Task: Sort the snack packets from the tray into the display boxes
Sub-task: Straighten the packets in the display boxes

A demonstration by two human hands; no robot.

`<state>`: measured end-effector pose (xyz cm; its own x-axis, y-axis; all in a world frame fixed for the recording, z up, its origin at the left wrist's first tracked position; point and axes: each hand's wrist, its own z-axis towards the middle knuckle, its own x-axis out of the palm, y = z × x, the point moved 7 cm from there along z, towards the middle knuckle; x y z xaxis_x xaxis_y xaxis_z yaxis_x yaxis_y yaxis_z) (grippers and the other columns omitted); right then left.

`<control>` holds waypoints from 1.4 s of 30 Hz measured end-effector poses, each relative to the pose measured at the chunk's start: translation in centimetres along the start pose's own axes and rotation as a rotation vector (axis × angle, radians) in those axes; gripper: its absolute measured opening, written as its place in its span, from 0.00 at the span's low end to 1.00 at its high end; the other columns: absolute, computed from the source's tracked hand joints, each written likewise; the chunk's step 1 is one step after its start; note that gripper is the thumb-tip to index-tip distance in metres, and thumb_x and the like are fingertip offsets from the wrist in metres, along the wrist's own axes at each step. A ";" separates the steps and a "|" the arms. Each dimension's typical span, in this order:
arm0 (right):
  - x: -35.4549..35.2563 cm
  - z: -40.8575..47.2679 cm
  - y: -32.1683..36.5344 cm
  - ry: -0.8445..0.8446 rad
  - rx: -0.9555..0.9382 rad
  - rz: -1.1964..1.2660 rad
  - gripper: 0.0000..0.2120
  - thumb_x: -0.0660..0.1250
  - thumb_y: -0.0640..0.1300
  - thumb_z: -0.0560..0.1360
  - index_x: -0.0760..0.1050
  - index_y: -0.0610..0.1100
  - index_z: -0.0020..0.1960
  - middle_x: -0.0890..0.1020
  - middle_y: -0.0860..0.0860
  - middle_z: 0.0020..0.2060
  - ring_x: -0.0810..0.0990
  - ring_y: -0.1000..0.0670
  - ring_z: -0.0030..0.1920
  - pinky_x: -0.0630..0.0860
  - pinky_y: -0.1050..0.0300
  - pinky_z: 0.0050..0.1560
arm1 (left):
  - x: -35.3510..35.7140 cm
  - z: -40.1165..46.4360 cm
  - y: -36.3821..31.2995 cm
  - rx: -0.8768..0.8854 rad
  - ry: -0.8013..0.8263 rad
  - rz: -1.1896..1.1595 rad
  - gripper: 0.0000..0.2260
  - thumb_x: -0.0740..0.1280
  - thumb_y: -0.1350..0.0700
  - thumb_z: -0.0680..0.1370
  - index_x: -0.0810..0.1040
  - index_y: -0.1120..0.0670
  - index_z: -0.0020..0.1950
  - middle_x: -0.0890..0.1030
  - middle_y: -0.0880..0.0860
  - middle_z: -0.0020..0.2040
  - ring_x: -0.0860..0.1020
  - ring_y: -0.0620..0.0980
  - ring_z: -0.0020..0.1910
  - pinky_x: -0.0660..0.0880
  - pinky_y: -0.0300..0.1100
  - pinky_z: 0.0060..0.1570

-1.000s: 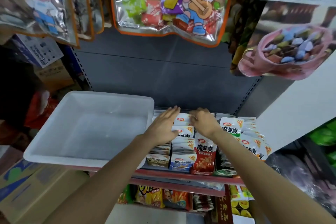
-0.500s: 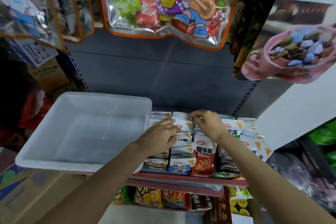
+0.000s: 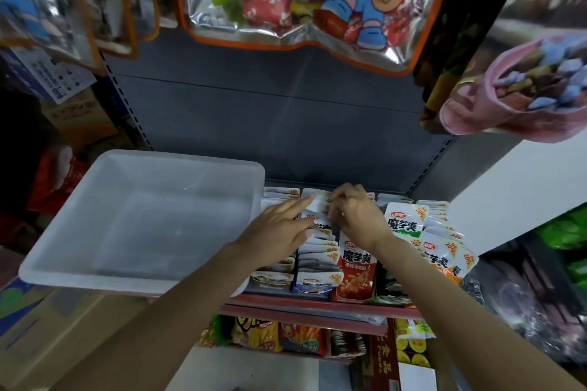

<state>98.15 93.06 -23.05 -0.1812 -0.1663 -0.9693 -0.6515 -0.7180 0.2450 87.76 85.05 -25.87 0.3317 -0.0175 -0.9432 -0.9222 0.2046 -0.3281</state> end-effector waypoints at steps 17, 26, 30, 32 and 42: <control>1.0 1.4 -0.5 0.012 0.038 -0.190 0.22 0.61 0.37 0.76 0.64 0.44 0.69 0.73 0.46 0.62 0.68 0.46 0.62 0.68 0.55 0.58 | -0.1 0.0 0.3 -0.074 0.043 -0.004 0.20 0.52 0.48 0.82 0.64 0.53 0.72 0.60 0.52 0.75 0.54 0.46 0.75 0.52 0.42 0.71; 0.5 2.1 0.2 -0.075 0.077 -0.287 0.10 0.73 0.35 0.67 0.81 0.43 0.47 0.77 0.44 0.46 0.76 0.42 0.50 0.76 0.51 0.43 | -0.1 0.1 0.2 -0.022 0.002 -0.031 0.17 0.53 0.49 0.83 0.72 0.52 0.67 0.72 0.49 0.68 0.52 0.42 0.75 0.50 0.39 0.70; 0.4 2.1 0.3 -0.123 0.063 -0.310 0.14 0.80 0.32 0.51 0.80 0.43 0.32 0.77 0.46 0.34 0.78 0.43 0.36 0.76 0.54 0.30 | -0.2 0.1 0.0 -0.029 0.012 -0.039 0.17 0.53 0.49 0.83 0.71 0.52 0.67 0.71 0.50 0.69 0.51 0.42 0.75 0.49 0.39 0.70; 0.2 2.0 0.2 -0.119 0.072 -0.271 0.14 0.77 0.29 0.54 0.81 0.42 0.36 0.78 0.45 0.37 0.79 0.43 0.38 0.77 0.52 0.34 | -0.3 0.0 0.0 -0.031 0.012 -0.047 0.17 0.53 0.49 0.83 0.71 0.52 0.67 0.71 0.50 0.69 0.51 0.42 0.75 0.49 0.39 0.70; -0.4 0.6 1.0 -0.206 -0.098 -0.261 0.19 0.80 0.32 0.52 0.79 0.44 0.39 0.80 0.49 0.36 0.78 0.47 0.37 0.72 0.60 0.31 | -0.2 0.1 0.1 -0.046 0.015 -0.060 0.16 0.54 0.49 0.83 0.72 0.52 0.67 0.71 0.50 0.70 0.51 0.42 0.75 0.51 0.42 0.70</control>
<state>97.10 92.79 -22.37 -0.1695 0.1646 -0.9717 -0.6234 -0.7815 -0.0236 87.56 85.13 -25.71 0.3839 -0.0432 -0.9224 -0.9091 0.1571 -0.3858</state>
